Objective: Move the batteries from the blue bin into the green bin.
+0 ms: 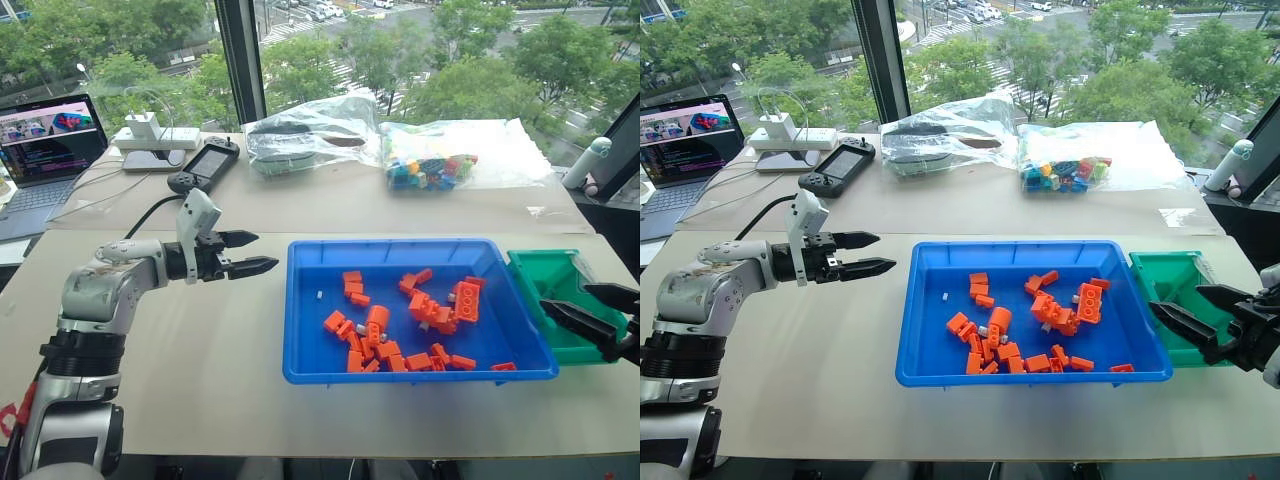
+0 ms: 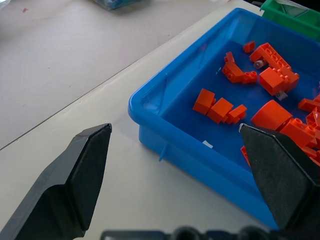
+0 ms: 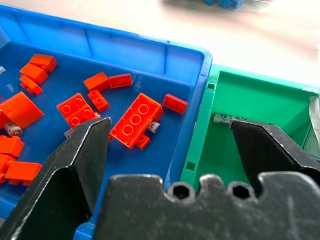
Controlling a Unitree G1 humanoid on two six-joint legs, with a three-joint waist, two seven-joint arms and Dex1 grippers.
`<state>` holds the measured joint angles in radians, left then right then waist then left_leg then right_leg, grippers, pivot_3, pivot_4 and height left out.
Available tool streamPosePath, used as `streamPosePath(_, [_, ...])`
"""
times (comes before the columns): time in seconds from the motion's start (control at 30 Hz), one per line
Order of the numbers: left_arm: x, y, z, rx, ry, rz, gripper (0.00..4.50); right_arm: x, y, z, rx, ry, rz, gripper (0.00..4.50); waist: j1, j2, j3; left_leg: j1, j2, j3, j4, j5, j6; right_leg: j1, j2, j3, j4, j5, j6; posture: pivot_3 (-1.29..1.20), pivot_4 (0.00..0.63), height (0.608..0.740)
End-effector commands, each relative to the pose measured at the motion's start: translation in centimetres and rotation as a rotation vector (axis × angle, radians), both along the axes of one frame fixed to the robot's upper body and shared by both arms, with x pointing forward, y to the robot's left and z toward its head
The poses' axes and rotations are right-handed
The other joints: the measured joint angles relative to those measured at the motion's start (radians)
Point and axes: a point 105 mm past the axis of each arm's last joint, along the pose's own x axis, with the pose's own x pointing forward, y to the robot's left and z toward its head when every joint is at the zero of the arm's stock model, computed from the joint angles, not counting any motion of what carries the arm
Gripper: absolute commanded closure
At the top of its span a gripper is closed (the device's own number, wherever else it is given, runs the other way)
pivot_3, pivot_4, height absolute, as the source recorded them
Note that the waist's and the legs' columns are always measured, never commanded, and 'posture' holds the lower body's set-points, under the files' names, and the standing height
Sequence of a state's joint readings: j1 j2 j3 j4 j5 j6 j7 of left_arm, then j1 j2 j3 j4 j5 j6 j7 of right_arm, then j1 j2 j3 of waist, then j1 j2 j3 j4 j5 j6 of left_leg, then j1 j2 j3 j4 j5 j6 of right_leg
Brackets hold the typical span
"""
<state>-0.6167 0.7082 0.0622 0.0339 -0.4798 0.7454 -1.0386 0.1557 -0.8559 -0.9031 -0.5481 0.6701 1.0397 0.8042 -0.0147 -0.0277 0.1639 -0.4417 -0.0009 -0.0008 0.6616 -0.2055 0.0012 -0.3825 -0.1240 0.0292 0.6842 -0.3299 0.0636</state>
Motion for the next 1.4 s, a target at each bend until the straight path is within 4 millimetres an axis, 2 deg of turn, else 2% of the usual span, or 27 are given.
streamPosePath(0.03, [-0.1, -0.6, 1.5, 0.013, -0.05, -0.037, 0.07, -0.1, 0.5, 0.8, -0.037, -0.043, 0.011, 0.05, 0.0, 0.0, 0.0, 0.0, 0.0, 0.0, 0.0, 0.0, 0.0, 0.0, 0.0, 0.0, 0.0, 0.0, 0.0, 0.0, 0.15, 0.737])
streamPosePath(0.13, [0.2, -1.6, 3.3, -0.02, -0.048, -0.091, 0.07, -0.1, 0.6, 0.8, -0.071, -0.02, 0.006, 0.05, 0.003, 0.0, 0.0, 0.0, 0.0, 0.0, 0.0, 0.0, 0.0, 0.0, 0.0, 0.0, 0.0, 0.0, 0.0, 0.0, 0.15, 0.737])
streamPosePath(0.2, [0.1, -2.4, 3.9, 0.028, -0.044, -0.156, 0.07, -0.1, 1.1, 0.9, -0.115, 0.018, 0.027, 0.05, 0.003, 0.0, 0.0, 0.0, -0.001, 0.0, 0.0, 0.0, 0.0, 0.001, 0.0, 0.0, -0.001, 0.0, 0.001, 0.0, 0.15, 0.737])
streamPosePath(0.3, [-0.8, -3.7, 4.8, 0.132, -0.05, -0.316, 0.07, -0.1, 2.5, 2.1, -0.158, 0.033, 0.091, 0.05, 0.0, 0.0, 0.0, 0.0, -0.001, 0.0, 0.0, 0.0, 0.0, 0.002, 0.0, 0.0, -0.002, 0.0, 0.001, 0.0, 0.15, 0.737])
streamPosePath(0.37, [-1.7, -4.2, 4.7, 0.27, -0.073, -0.436, 0.07, -0.4, 4.1, 2.4, -0.239, 0.07, 0.175, 0.05, -0.004, 0.0, 0.0, 0.001, 0.0, 0.0, 0.0, 0.0, 0.0, 0.002, 0.001, 0.0, -0.002, 0.0, 0.001, 0.0, 0.15, 0.737])
streamPosePath(0.5, [-2.9, -4.3, 4.8, 0.341, -0.05, -0.544, 0.07, -0.7, 5.7, 2.2, -0.328, 0.138, 0.272, 0.05, -0.006, 0.0, 0.0, 0.001, 0.001, 0.0, -0.001, 0.0, 0.0, 0.003, 0.002, 0.0, -0.003, 0.0, 0.001, 0.0, 0.15, 0.737])
streamPosePath(0.73, [-3.4, -4.4, 4.5, 0.363, -0.052, -0.576, 0.07, 1.7, 8.7, 1.5, -0.513, 0.176, 0.443, 0.05, -0.005, 0.0, 0.0, 0.001, 0.001, -0.002, 0.0, 0.0, 0.001, 0.005, 0.002, 0.0, -0.005, 0.0, 0.001, 0.0, 0.15, 0.737])
streamPosePath(0.97, [-4.5, -5.1, 4.9, 0.308, -0.078, -0.586, 0.07, 5.0, 8.6, -1.8, -0.476, 0.227, 0.466, 0.05, -0.003, 0.0, 0.0, 0.0, 0.001, -0.003, 0.001, 0.0, 0.001, 0.005, 0.002, 0.0, -0.005, 0.0, 0.001, 0.0, 0.15, 0.737])
streamPosePath(1.07, [-5.0, -5.3, 5.2, 0.291, -0.082, -0.59, 0.07, 6.4, 8.5, -2.2, -0.412, 0.233, 0.451, 0.05, -0.005, 0.0, 0.0, 0.0, 0.001, -0.003, 0.001, 0.0, 0.001, 0.005, 0.002, 0.0, -0.005, 0.0, 0.001, 0.0, 0.15, 0.737])
streamPosePath(1.17, [-5.0, -5.6, 5.6, 0.268, -0.099, -0.581, 0.07, 7.5, 7.4, -3.0, -0.427, 0.26, 0.419, 0.05, -0.006, 0.0, 0.0, 0.0, 0.001, -0.003, 0.001, 0.0, 0.001, 0.004, 0.002, 0.0, -0.004, 0.0, 0.001, 0.0, 0.15, 0.737])
streamPosePath(1.4, [-4.6, -6.2, 5.4, 0.264, -0.122, -0.564, 0.07, 11.7, 4.3, -1.6, -0.358, 0.214, 0.139, 0.05, -0.008, 0.0, 0.0, 0.0, 0.001, -0.002, 0.001, 0.0, 0.001, 0.003, 0.002, 0.0, -0.003, 0.0, 0.001, 0.0, 0.15, 0.737])
